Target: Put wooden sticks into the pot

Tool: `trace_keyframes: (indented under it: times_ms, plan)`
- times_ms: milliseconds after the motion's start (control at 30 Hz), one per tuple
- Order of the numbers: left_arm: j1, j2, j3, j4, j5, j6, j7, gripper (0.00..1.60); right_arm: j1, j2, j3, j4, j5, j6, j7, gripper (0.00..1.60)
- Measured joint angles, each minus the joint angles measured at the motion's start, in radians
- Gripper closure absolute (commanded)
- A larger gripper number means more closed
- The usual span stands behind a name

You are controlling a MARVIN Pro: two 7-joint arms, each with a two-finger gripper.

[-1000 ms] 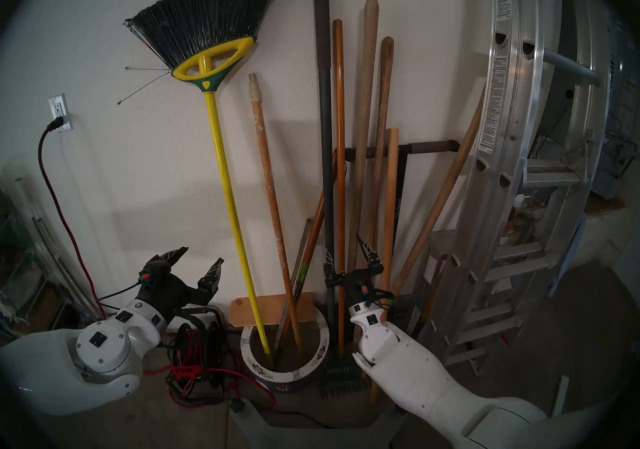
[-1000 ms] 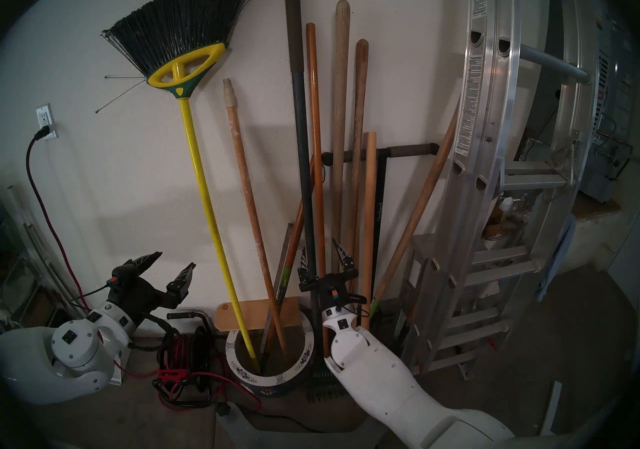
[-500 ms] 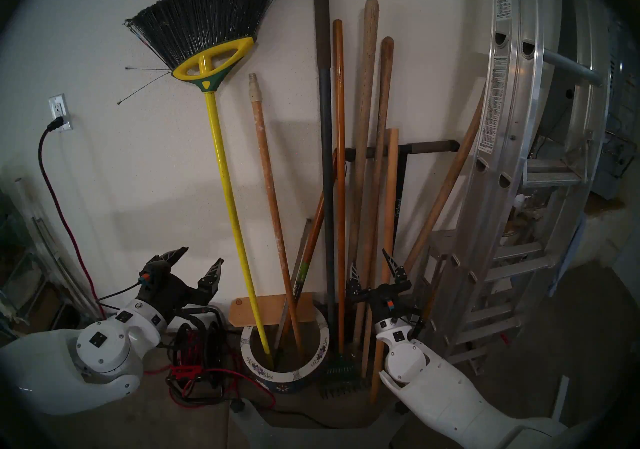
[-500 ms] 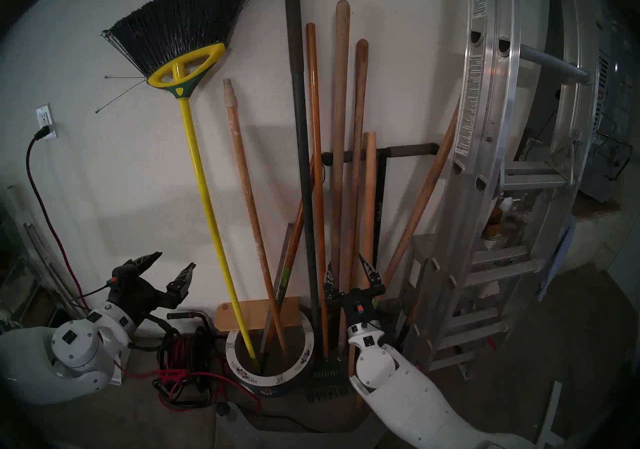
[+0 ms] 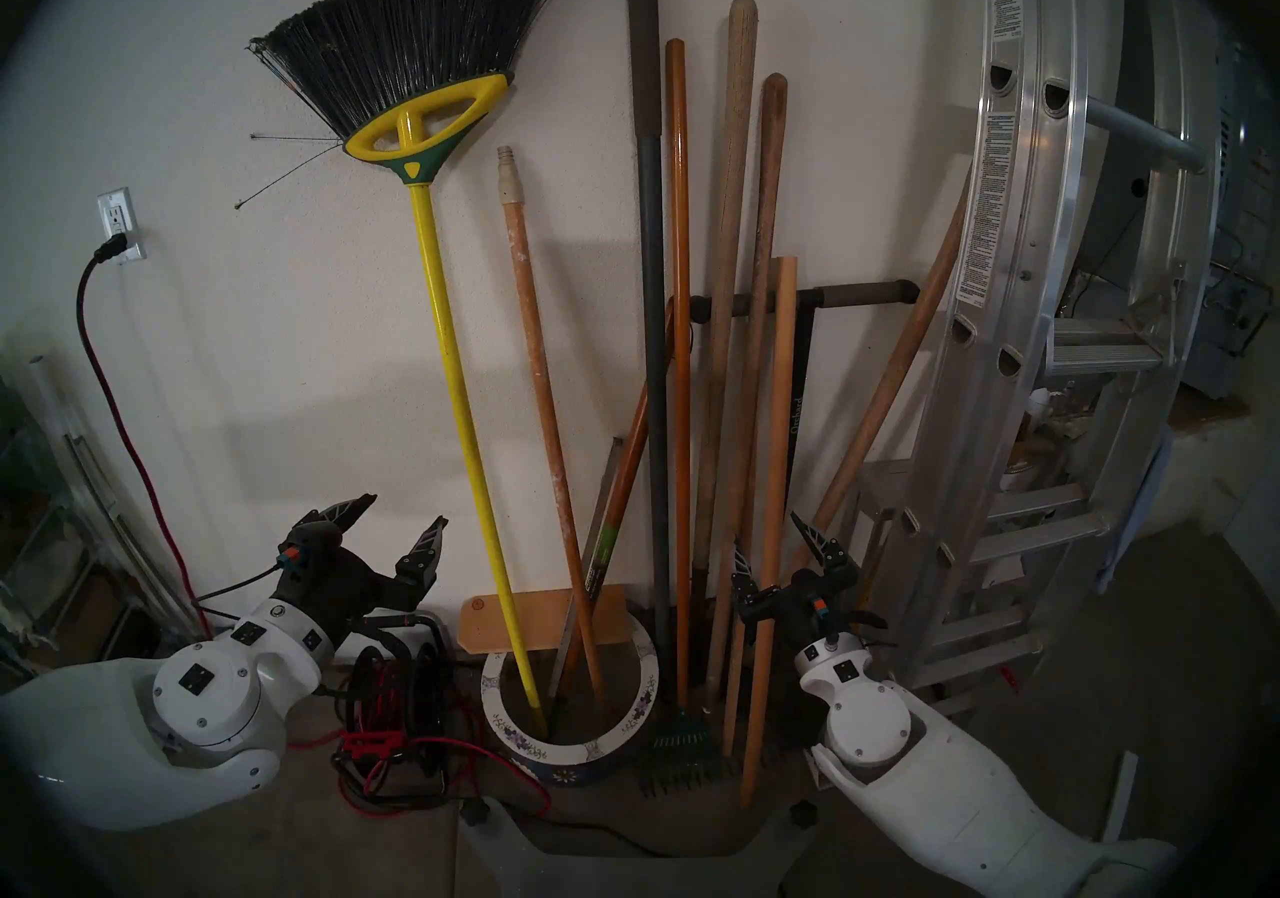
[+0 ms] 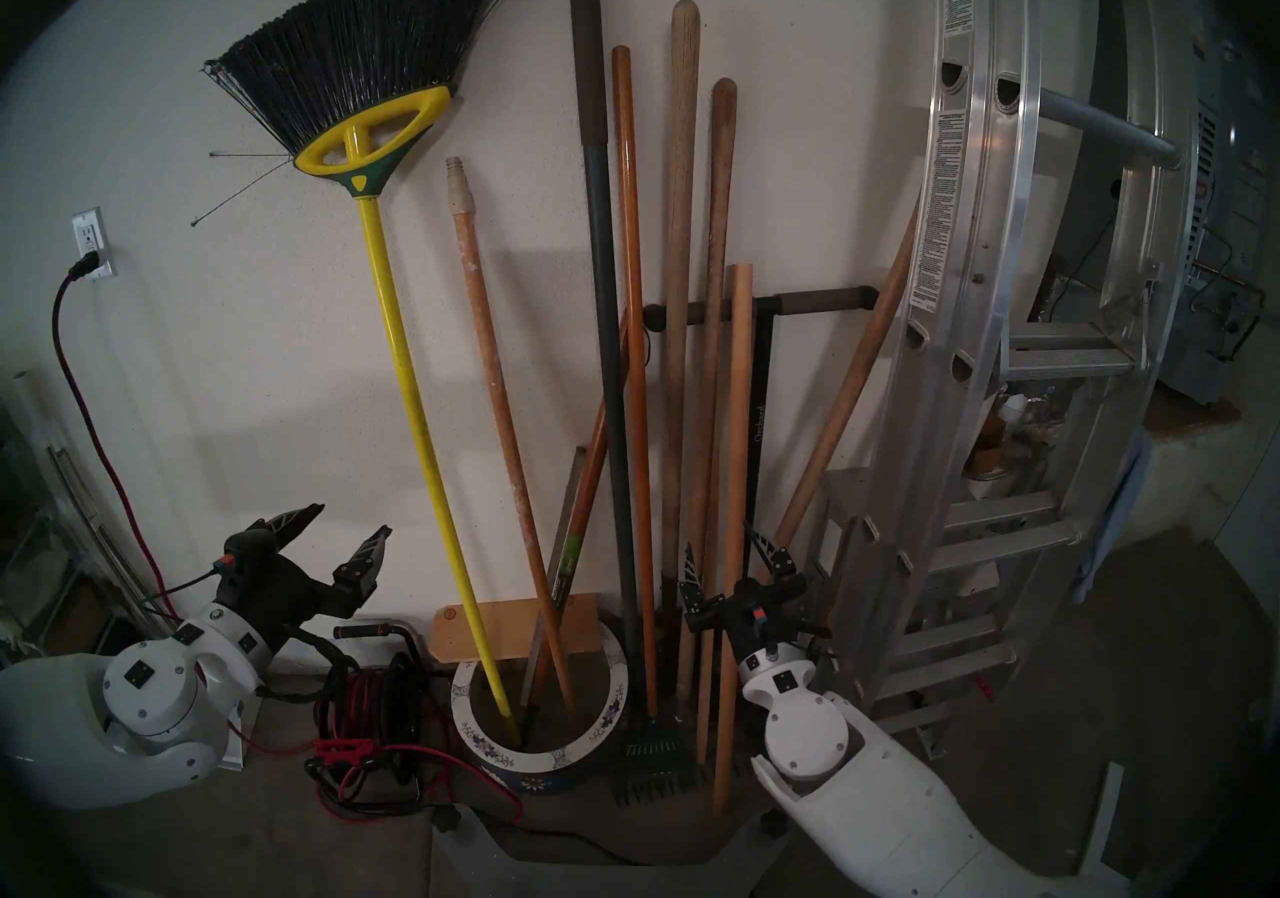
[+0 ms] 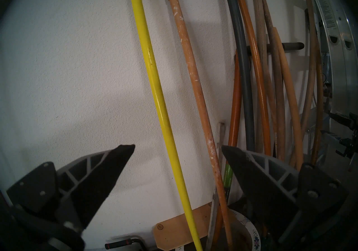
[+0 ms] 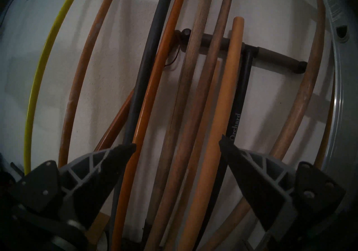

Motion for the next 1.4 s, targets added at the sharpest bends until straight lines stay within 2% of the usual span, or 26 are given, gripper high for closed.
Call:
trace_keyframes:
  times_ms: [200, 400, 867, 1400]
  plan:
    - [0.000, 0.000, 0.000, 0.000, 0.000, 0.000, 0.000, 0.00, 0.011, 0.060, 0.020, -0.031, 0.100, 0.110, 0.108, 0.00]
    - [0.000, 0.000, -0.001, 0.000, -0.001, 0.000, -0.001, 0.00, 0.057, 0.081, 0.037, -0.017, 0.160, 0.205, 0.194, 0.00]
    - [0.002, 0.001, -0.002, 0.000, -0.003, -0.001, -0.003, 0.00, 0.191, 0.030, 0.019, 0.118, 0.140, 0.222, 0.253, 0.00]
    - [0.004, 0.001, -0.003, 0.000, -0.003, -0.002, -0.004, 0.00, 0.358, -0.073, -0.017, 0.394, 0.091, 0.146, 0.309, 0.00]
